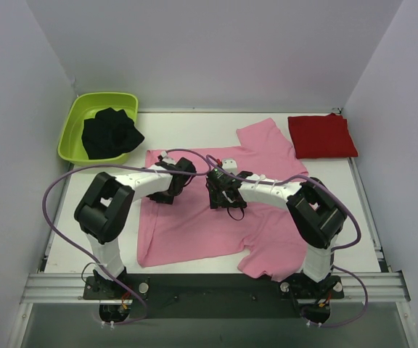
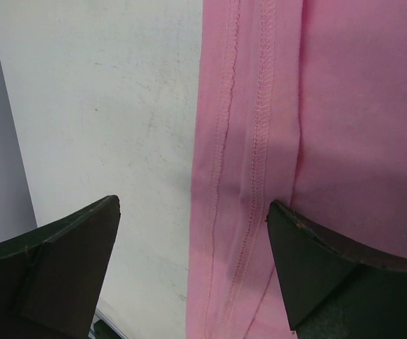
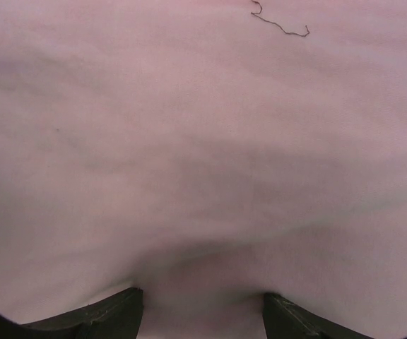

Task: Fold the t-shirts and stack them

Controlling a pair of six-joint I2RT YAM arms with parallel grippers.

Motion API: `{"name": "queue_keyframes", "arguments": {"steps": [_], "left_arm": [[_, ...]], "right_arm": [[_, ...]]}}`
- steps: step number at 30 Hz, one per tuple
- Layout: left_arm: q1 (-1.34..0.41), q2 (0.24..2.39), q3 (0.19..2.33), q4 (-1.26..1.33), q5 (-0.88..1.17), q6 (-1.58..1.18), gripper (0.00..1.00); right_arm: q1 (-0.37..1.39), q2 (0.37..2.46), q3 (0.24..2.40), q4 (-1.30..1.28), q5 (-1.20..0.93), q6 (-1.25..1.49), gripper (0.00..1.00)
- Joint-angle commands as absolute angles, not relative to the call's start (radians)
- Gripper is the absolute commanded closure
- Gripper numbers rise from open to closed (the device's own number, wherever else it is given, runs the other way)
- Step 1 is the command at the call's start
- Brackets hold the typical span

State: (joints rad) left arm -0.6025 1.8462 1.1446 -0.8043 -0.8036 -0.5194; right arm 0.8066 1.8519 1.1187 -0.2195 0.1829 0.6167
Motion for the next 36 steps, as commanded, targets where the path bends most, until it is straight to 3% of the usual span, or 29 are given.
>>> {"name": "queue_keyframes", "arguments": {"steps": [1,15,36], "left_arm": [[-0.606,1.885,1.183,-0.767,-0.792,-0.531,0.05],[-0.727,1.89,1.266,-0.819,-0.81,-0.569,0.05],[-0.706,1.914,1.241,-0.825,-0.816,-0.561,0.05]], "right_arm": [[0.815,1.954,1.034,-0.278,0.046,0.638,0.33],[0.815,1.965,1.04,-0.279,0.043,0.637,0.33],[0.816,1.965,1.04,-0.279,0.043,0.635,0.33]]}}
